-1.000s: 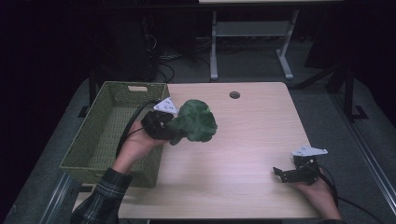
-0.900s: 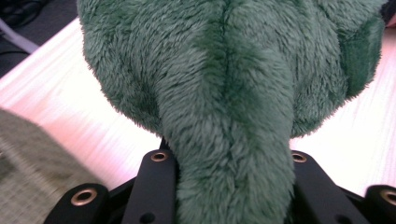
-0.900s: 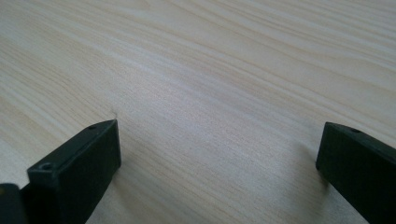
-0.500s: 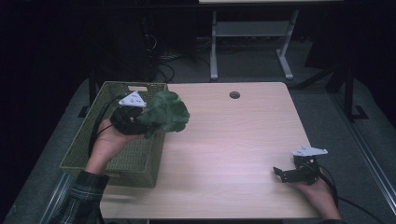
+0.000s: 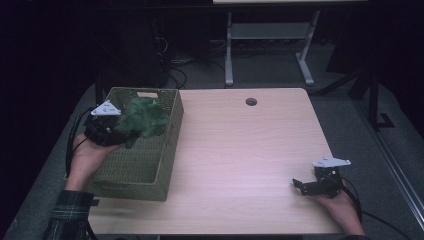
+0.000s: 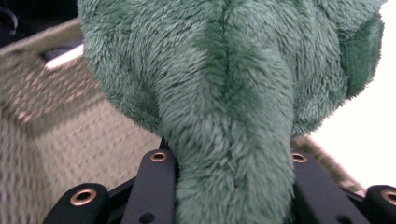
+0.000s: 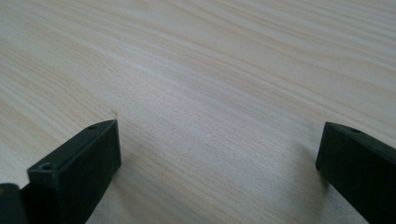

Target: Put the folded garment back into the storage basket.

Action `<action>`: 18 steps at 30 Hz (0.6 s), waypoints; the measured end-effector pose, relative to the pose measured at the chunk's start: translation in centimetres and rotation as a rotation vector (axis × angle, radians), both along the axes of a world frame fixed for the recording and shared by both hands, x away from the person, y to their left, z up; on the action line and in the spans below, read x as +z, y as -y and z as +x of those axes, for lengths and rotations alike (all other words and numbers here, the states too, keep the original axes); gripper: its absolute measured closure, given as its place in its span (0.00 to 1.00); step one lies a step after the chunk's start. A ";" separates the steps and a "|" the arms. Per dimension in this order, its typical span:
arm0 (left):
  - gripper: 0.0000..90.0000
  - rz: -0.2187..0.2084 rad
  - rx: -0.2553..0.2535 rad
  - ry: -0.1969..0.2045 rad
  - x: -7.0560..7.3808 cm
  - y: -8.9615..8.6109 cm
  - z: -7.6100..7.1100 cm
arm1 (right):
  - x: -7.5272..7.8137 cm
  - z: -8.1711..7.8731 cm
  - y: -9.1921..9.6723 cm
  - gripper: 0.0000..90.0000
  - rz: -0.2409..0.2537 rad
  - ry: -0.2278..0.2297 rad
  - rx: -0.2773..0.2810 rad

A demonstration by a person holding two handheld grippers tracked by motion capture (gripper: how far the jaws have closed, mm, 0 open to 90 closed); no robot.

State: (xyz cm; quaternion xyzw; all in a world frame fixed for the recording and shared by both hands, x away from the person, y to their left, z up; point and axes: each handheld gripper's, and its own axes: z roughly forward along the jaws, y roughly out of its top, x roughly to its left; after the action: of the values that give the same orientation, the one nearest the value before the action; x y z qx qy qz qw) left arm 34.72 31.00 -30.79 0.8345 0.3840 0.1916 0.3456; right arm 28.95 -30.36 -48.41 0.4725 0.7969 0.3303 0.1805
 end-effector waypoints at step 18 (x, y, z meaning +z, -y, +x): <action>0.75 0.102 0.064 -0.154 -7.2 -1.9 2.4 | 0.0 0.0 0.0 0.00 0.000 0.000 -0.002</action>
State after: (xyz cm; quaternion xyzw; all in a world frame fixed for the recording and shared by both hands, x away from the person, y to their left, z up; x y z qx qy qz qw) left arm 37.15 32.94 -37.96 0.8505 0.4259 0.1571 0.2658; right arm 28.96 -30.36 -48.40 0.4733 0.7965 0.3301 0.1807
